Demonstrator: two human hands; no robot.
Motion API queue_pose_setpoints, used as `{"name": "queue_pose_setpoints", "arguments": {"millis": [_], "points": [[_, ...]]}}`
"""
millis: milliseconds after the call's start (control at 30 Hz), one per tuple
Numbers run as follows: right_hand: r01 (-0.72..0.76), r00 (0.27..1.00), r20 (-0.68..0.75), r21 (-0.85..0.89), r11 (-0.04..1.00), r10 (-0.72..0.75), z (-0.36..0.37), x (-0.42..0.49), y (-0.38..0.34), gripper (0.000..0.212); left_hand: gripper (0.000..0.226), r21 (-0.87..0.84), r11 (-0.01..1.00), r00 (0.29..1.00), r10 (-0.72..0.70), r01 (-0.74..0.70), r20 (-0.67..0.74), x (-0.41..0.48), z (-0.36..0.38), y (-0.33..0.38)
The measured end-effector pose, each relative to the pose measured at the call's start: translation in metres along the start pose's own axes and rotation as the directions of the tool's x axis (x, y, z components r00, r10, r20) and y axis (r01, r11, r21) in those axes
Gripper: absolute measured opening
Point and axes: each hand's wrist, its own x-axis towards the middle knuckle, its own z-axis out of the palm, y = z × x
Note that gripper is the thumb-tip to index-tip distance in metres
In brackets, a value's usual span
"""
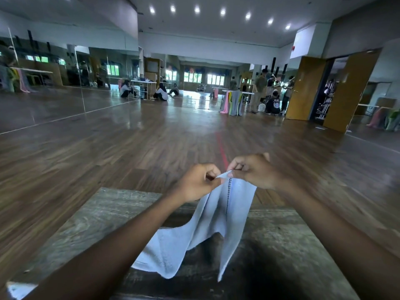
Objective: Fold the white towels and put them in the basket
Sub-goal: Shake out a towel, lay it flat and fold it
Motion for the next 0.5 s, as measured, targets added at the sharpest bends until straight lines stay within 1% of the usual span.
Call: {"name": "queue_pose_setpoints", "arguments": {"millis": [67,167,233,367,433,500], "points": [[-0.024,0.999,0.029,-0.033,0.999,0.025,-0.002,-0.004,0.004,0.018,0.013,-0.026,1.0,1.0,-0.005,0.005,-0.006,0.002,-0.004,-0.002],[-0.08,0.996,0.039,-0.073,0.994,0.083,-0.009,-0.011,0.01,0.009,0.012,-0.033,0.999,0.999,-0.039,0.038,-0.029,0.009,-0.018,-0.005],[-0.113,0.993,0.028,-0.01,0.993,0.114,-0.018,-0.013,0.019,0.004,0.015,-0.029,0.999,0.999,-0.022,0.021,-0.043,0.012,-0.029,-0.004],[-0.151,0.988,-0.02,0.133,0.98,0.155,-0.033,-0.014,0.023,0.002,0.009,0.038,0.999,0.999,0.008,-0.007,-0.033,0.019,-0.05,0.001],[-0.141,0.987,-0.049,0.203,0.969,0.154,-0.035,-0.013,0.02,0.006,0.009,0.061,0.998,1.0,-0.003,0.003,-0.003,0.022,-0.053,0.003],[-0.114,0.987,-0.083,0.238,0.965,0.137,-0.034,-0.01,0.011,0.006,0.009,0.04,0.999,0.998,-0.012,0.01,0.057,0.022,-0.043,0.005]]}}
